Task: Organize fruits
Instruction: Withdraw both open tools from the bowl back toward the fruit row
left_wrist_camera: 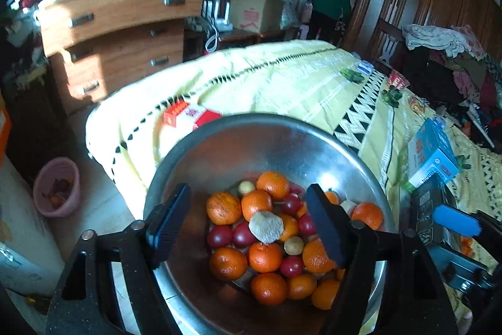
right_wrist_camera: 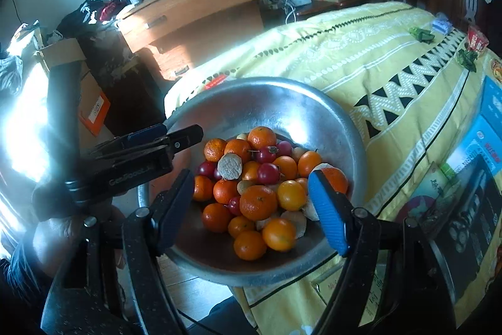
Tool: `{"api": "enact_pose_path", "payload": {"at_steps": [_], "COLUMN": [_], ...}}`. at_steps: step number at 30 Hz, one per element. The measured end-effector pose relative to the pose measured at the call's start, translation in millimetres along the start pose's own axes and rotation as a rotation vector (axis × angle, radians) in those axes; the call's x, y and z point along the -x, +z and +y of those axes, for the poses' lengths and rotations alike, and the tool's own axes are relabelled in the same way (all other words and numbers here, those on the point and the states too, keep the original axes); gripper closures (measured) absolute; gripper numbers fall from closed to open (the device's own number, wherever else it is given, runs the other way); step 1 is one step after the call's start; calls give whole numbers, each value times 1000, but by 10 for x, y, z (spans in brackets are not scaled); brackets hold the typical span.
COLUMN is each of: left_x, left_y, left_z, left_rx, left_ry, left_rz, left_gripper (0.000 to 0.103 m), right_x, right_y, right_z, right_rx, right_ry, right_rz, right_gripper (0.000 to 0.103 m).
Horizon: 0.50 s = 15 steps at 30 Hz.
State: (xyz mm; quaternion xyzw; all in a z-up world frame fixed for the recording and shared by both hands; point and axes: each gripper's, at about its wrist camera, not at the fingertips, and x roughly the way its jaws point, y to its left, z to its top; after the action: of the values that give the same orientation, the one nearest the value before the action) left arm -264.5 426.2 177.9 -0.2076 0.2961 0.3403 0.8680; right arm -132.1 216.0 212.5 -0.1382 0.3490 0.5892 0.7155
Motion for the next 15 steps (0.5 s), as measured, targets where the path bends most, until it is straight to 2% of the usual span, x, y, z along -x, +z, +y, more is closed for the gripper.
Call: {"api": "enact_pose_path", "payload": {"at_steps": [5, 8, 15], "left_x": [409, 612, 872], "left_y": [92, 113, 78], "left_z": [-318, -559, -1019], "left_rx": [-72, -116, -164], "left_ry": [63, 80, 34], "left_rz": [-137, -193, -234], "left_gripper": [9, 5, 1], "right_x": [516, 868, 1541], "right_y": [-161, -274, -461], "right_z": [56, 39, -37], "right_rx": [31, 26, 5], "right_ry": [-45, -78, -186], "right_rz": [-100, -163, -293], "right_gripper": [27, 27, 24]}}
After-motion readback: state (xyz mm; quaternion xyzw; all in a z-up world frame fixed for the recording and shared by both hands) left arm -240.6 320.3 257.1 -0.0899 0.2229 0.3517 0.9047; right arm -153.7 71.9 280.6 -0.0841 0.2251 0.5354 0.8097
